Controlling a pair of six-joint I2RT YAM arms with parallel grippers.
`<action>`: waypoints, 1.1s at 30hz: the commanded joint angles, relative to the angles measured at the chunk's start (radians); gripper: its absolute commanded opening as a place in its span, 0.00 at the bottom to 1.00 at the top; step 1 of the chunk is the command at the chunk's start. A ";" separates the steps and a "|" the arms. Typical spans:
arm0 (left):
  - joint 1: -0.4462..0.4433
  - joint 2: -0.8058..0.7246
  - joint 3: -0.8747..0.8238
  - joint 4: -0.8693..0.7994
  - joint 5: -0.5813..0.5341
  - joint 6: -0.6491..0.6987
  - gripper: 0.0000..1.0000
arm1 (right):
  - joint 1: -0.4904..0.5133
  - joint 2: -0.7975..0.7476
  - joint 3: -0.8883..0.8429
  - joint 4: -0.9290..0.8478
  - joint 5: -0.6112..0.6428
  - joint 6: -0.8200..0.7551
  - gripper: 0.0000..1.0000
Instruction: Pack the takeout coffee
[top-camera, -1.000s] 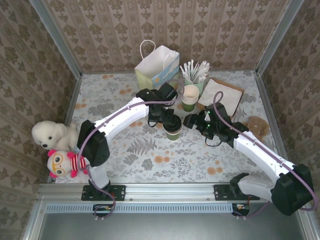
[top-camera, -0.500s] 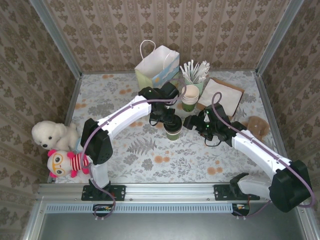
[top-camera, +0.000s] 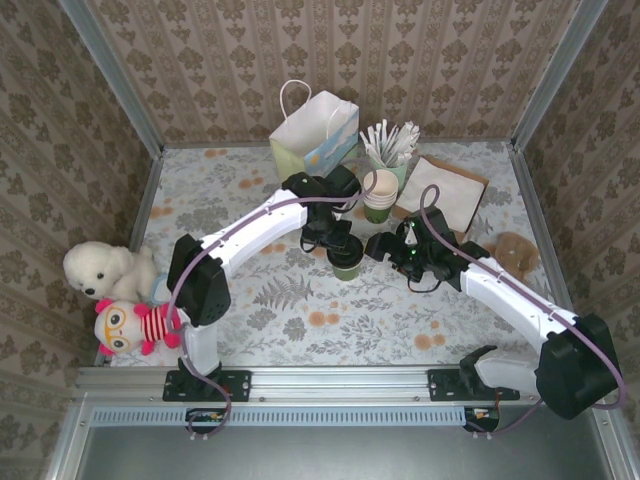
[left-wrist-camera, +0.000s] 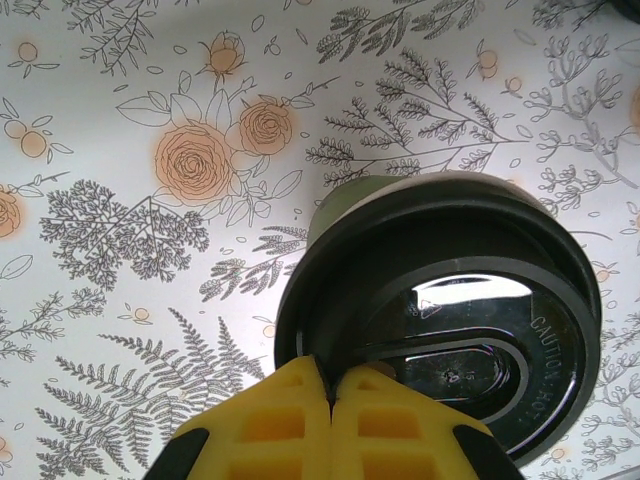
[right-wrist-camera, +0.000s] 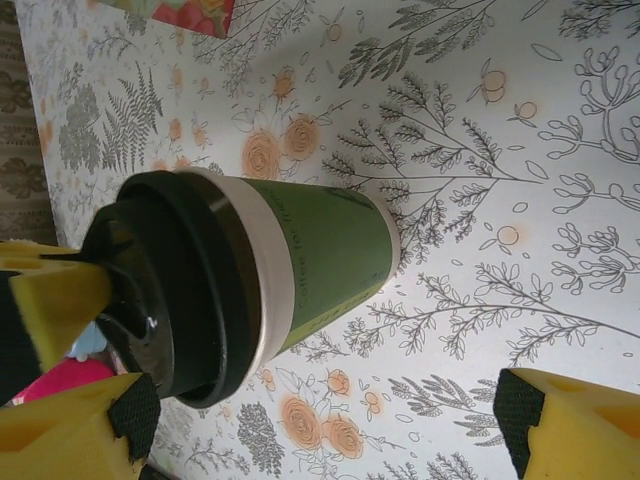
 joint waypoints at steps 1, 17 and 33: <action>-0.007 0.023 0.045 -0.045 0.007 0.022 0.00 | -0.005 0.015 -0.011 0.017 -0.036 0.015 0.88; -0.007 0.056 0.062 -0.052 0.021 0.031 0.00 | -0.006 0.065 -0.013 0.028 -0.047 0.024 0.85; -0.014 0.086 0.031 -0.068 0.029 0.065 0.00 | -0.004 0.162 -0.020 0.099 -0.089 0.064 0.83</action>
